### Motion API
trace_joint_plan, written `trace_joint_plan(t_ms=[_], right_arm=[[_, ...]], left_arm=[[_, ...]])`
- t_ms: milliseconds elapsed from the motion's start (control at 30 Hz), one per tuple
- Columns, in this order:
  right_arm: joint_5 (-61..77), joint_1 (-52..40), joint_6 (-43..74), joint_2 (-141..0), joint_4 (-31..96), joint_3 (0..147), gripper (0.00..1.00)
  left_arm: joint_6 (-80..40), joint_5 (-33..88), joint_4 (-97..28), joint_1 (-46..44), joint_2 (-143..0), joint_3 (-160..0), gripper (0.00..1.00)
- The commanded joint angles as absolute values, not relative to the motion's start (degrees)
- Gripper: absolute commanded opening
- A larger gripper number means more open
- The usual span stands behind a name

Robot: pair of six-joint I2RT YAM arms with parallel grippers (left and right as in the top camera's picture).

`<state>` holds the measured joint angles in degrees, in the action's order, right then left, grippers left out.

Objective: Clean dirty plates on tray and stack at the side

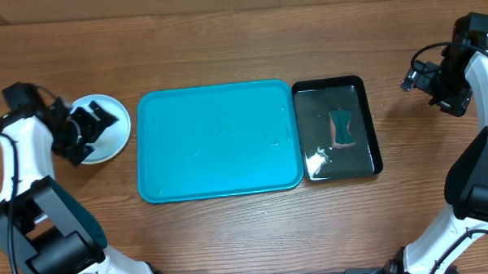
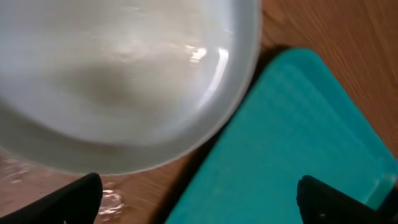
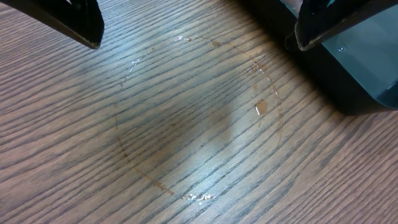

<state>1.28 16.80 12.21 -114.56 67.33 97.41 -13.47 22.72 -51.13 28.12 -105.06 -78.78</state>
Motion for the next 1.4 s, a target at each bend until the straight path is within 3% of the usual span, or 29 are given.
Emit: trace_joint_plan(t_ms=[0,467,1067,1367], right_arm=[[1.4,17.0,12.4,-113.1,67.2,98.4,1.00],[1.4,17.0,12.4,-113.1,67.2,98.4,1.00],[1.4,17.0,12.4,-113.3,67.2,98.4,1.00],[1.4,16.6,12.4,-104.2,67.2,98.4,1.00]], left_arm=[[-9.2,26.4,-50.6,24.4,-105.0,-78.5,1.00],[-9.4,26.4,-47.7,14.3,-105.0,-78.5,1.00],[-9.4,26.4,-47.7,14.1,-105.0,-78.5,1.00],[-9.4,26.4,-47.7,14.1,-105.0,-78.5,1.00]])
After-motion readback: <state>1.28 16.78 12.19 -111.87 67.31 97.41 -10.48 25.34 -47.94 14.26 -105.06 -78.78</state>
